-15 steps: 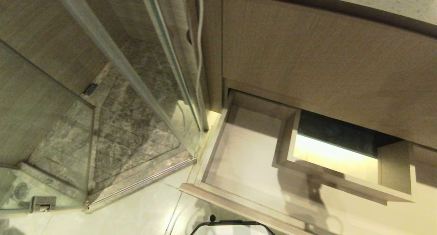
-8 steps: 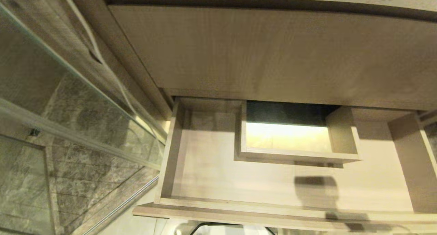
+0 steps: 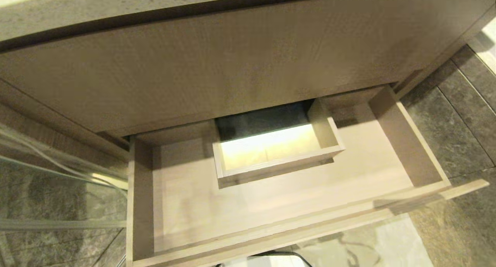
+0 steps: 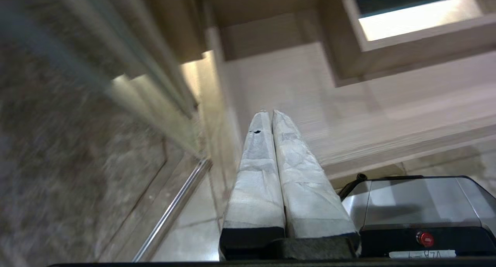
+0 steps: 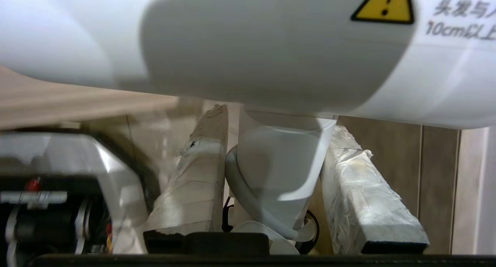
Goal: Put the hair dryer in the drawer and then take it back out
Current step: Put it into the drawer
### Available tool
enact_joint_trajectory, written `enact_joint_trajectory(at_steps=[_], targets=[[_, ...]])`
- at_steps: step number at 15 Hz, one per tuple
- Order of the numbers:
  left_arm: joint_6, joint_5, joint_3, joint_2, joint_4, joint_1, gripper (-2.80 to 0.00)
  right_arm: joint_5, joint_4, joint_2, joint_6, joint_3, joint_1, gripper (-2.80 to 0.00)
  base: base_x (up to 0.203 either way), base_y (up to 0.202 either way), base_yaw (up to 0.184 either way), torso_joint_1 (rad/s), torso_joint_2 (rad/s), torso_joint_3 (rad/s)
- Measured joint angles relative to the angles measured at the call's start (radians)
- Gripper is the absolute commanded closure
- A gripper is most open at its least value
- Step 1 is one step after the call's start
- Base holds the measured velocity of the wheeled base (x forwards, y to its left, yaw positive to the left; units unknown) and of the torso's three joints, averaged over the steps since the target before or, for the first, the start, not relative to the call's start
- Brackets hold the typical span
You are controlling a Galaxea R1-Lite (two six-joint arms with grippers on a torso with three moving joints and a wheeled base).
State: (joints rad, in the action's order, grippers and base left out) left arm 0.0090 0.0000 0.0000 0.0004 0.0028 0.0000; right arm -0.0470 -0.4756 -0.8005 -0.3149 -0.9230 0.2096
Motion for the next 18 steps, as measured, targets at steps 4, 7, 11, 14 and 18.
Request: enact_joint_trajectory(at_steps=[4,7,11,14,18], targets=[[0.0,0.0,0.0,0.0,0.0,0.0,0.0,-0.004,-0.025,-0.013,-0.001,-0.005,-0.001,0.0,0.0,0.0,0.0,0.0,0.0,0.0],[0.001,0.0,0.0,0.0,0.0,0.0,0.0,-0.003,-0.023,-0.066,0.002,-0.033,-0.003,0.0,0.0,0.0,0.0,0.0,0.0,0.0],[0.0,0.0,0.0,0.0,0.0,0.0,0.0,-0.023,-0.001,-0.22,0.01,-0.092,-0.011,0.0,0.0,0.0,0.0,0.0,0.0,0.0],[0.0,0.0,0.0,0.0,0.0,0.0,0.0,-0.15,0.07,-0.386,0.009,-0.108,-0.013,0.0,0.0,0.0,0.0,0.0,0.0,0.0],[0.0,0.0,0.0,0.0,0.0,0.0,0.0,-0.234,0.25,-0.661,0.005,-0.118,-0.021,0.0,0.0,0.0,0.0,0.0,0.0,0.0]])
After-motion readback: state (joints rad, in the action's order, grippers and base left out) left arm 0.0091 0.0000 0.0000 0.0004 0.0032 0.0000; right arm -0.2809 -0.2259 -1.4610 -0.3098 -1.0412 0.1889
